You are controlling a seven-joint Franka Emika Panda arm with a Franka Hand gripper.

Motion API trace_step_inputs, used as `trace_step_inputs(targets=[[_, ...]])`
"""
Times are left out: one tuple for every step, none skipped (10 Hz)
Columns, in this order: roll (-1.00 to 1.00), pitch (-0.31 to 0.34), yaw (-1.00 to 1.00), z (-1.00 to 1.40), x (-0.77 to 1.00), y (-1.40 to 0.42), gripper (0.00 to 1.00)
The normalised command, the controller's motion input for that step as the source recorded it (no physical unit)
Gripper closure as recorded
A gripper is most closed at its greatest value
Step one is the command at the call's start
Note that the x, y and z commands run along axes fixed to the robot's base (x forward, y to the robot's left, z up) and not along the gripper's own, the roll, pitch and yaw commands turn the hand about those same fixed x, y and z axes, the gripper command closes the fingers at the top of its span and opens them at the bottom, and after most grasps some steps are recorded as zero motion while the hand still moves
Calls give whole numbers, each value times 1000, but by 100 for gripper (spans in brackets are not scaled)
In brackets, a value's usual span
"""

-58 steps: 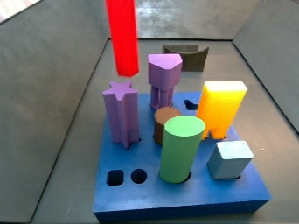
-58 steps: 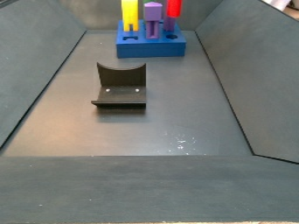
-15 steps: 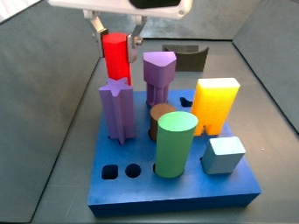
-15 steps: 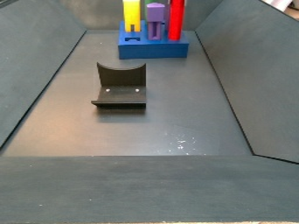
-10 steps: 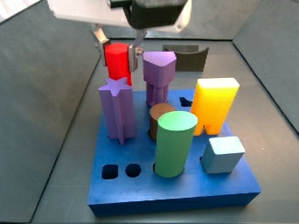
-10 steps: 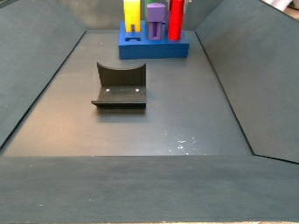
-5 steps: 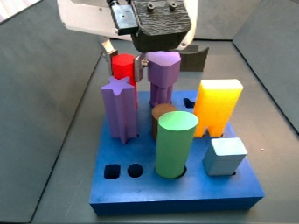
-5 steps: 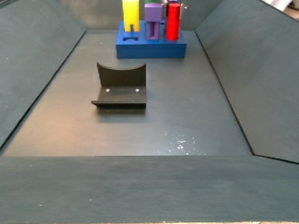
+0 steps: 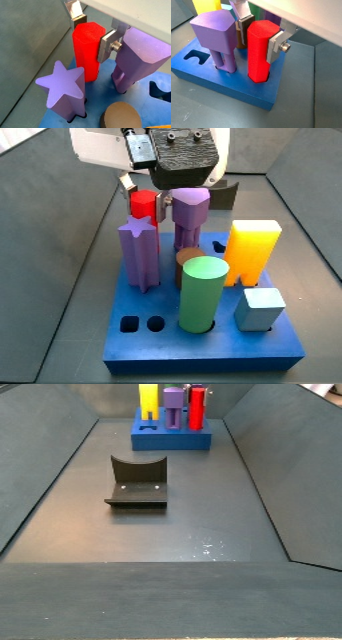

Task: Pick up the hexagon object. Move up. Place the hexagon object on the fixture. Regrasp the hexagon object. Move to above the board. Insert the hexagon object.
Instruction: Insert the hexagon object.

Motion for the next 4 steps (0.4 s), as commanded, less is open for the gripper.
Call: trace_step_inputs(targets=[[104,-21,-40,-1000,146,0,100],[-24,-104,0,-166,0,0,100],[0,0,0,-54,0,0,100],[0,0,0,0,0,0,100]])
